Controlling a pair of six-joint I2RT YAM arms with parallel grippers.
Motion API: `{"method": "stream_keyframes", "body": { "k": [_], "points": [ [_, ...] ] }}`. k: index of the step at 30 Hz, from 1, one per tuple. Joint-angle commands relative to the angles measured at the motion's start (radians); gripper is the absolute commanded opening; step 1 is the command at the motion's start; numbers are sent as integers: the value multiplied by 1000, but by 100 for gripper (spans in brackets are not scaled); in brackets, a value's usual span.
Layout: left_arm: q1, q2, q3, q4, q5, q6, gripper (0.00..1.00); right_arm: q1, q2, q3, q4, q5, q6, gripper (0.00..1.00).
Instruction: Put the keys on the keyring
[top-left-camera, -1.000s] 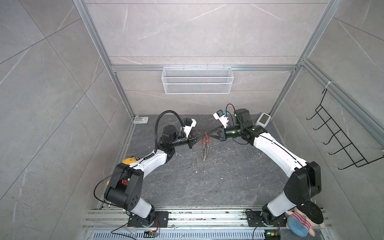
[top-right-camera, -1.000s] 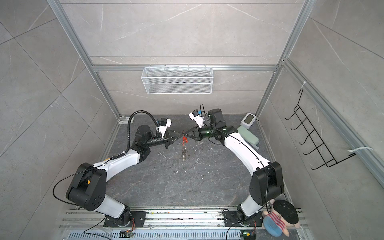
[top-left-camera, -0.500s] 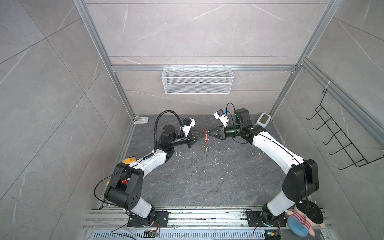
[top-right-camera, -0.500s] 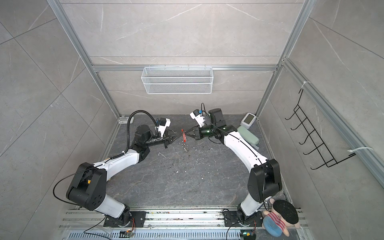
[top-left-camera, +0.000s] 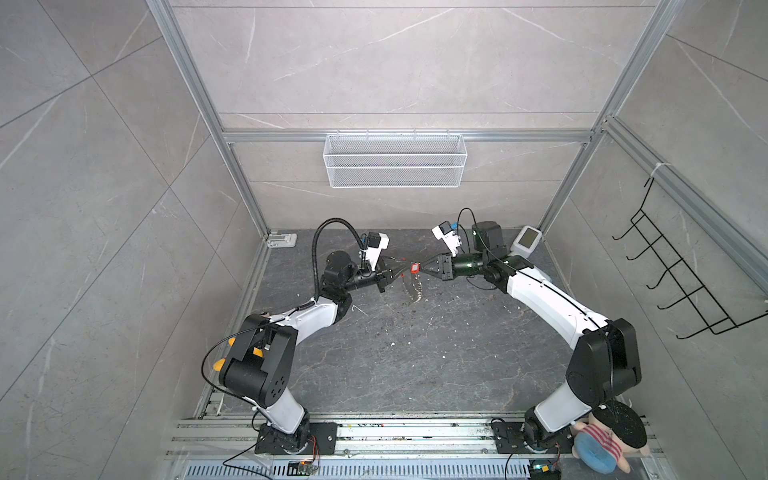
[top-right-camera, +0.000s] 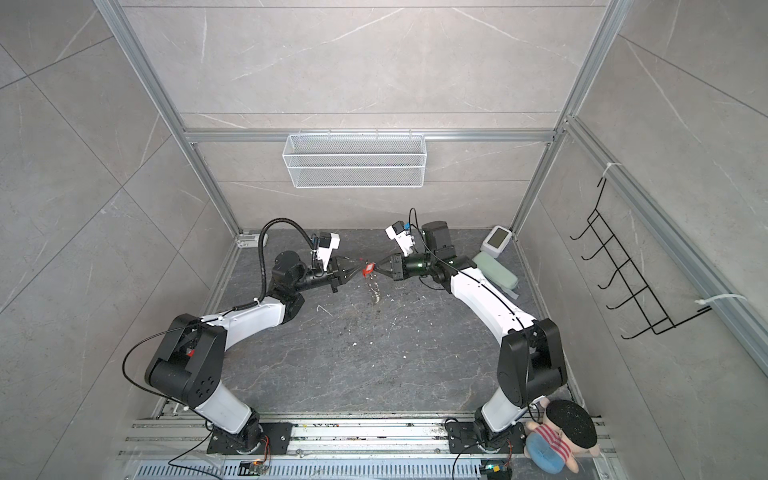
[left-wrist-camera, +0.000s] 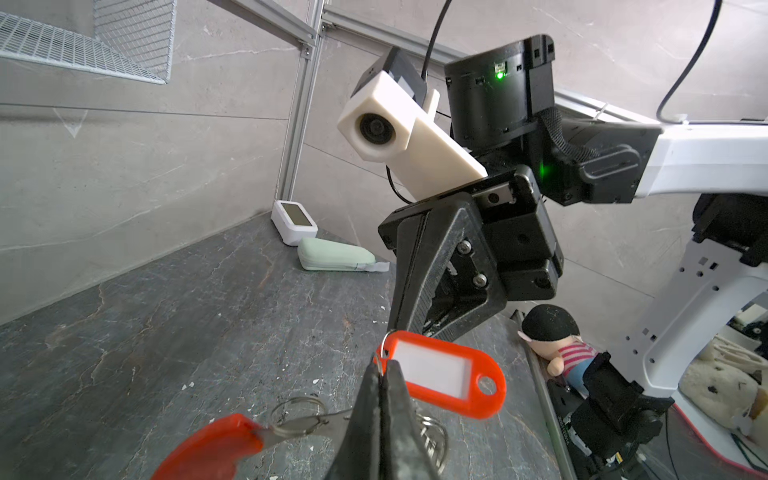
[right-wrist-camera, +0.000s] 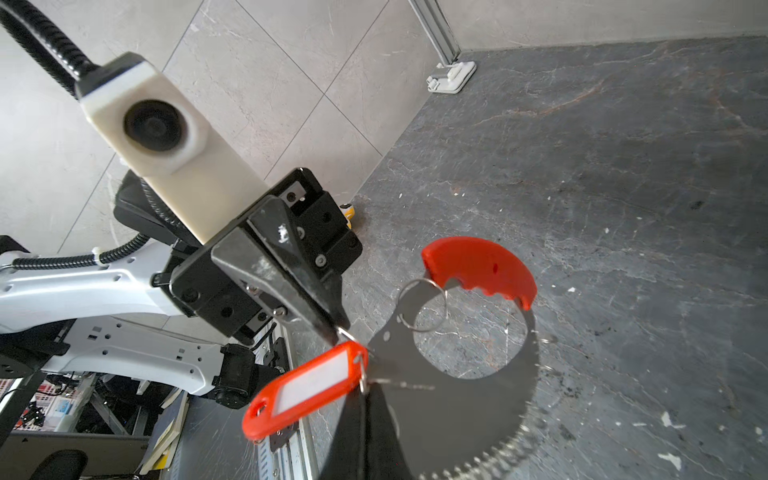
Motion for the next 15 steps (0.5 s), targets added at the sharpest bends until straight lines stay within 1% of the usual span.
{"method": "stream_keyframes", "body": {
  "k": [1,4,6,12,15],
  "points": [
    [4,7,46,291,-6,-118,0,-3,1,-35,97,-42,113,0],
    [3,31,49,358,-23,-175,0,-3,8,-53,154,-66,160,0],
    [3,40,52,383,-29,-195,0,-4,13,-58,160,-67,169,0],
    [1,37,64,392,-37,-217,0,-3,24,-75,168,-82,186,0],
    [1,38,65,390,-38,-221,0,-4,8,-81,171,-75,175,0]
  ]
}}
